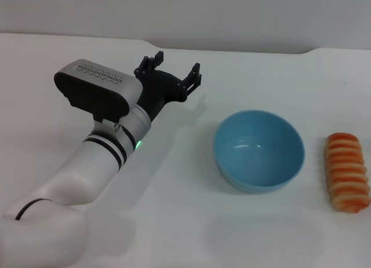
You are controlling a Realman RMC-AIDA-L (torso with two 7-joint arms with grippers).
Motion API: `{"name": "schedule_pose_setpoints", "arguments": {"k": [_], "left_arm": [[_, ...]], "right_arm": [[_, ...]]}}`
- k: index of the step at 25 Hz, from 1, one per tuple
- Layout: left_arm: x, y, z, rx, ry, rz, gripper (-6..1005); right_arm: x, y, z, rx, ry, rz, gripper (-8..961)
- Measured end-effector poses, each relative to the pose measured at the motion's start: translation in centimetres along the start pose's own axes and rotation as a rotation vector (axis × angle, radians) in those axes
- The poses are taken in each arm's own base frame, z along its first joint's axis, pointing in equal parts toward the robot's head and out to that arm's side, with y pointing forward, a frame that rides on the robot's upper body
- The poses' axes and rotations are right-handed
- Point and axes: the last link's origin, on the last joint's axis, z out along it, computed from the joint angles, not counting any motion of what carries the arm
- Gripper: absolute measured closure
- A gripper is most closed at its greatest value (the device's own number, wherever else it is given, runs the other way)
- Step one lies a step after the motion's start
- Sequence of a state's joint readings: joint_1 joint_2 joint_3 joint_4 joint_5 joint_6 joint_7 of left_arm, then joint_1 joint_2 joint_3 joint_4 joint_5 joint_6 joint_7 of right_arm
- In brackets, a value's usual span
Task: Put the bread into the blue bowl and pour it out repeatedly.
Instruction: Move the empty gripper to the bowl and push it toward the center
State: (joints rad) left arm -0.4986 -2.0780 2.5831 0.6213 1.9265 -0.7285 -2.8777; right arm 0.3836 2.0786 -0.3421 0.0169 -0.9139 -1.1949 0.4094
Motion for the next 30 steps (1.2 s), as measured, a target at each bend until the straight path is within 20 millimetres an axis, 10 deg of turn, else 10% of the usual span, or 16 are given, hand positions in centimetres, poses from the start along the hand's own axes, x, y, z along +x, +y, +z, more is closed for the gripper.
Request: {"name": "schedule_pose_setpoints", "arguments": {"k": [16, 30], "left_arm": [[0.7, 0.9, 1.6, -0.049, -0.122, -0.072, 186], [9.8, -3.3, 4.3, -0.235, -0.465, -0.052, 187]], "right_arm": [[0.0, -0.1, 0.0, 0.005, -0.002, 0.012, 327], [0.1, -0.2, 0.1, 0.014, 0.014, 0.014, 327]]}}
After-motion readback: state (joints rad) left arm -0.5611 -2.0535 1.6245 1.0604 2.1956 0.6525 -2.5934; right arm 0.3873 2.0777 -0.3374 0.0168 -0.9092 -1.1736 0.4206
